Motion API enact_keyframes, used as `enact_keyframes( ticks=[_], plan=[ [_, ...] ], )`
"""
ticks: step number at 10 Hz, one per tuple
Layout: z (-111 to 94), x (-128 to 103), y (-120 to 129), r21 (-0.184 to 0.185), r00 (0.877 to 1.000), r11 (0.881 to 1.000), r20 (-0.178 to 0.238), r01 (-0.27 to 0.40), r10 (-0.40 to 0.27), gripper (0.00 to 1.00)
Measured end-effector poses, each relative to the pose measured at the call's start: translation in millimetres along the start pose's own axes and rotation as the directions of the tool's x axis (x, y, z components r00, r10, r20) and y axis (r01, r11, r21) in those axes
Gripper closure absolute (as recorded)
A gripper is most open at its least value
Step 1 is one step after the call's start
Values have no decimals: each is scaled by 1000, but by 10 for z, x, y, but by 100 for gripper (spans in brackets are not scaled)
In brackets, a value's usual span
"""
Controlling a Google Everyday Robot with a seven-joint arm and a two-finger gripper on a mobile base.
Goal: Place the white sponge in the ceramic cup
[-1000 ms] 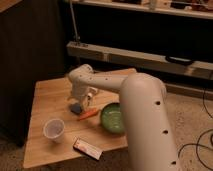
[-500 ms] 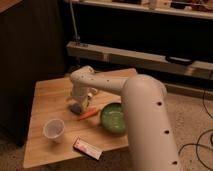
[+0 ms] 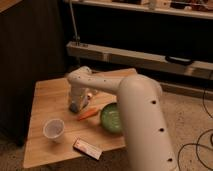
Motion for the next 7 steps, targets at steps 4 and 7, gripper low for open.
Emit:
enact_keyframes(
  ticks=[4,7],
  plan=[
    [49,-80,-39,-65,997,998,-70,-15,11,90],
    [-3,-123,-9,-41,999,999,-49,-23,21,90]
  ],
)
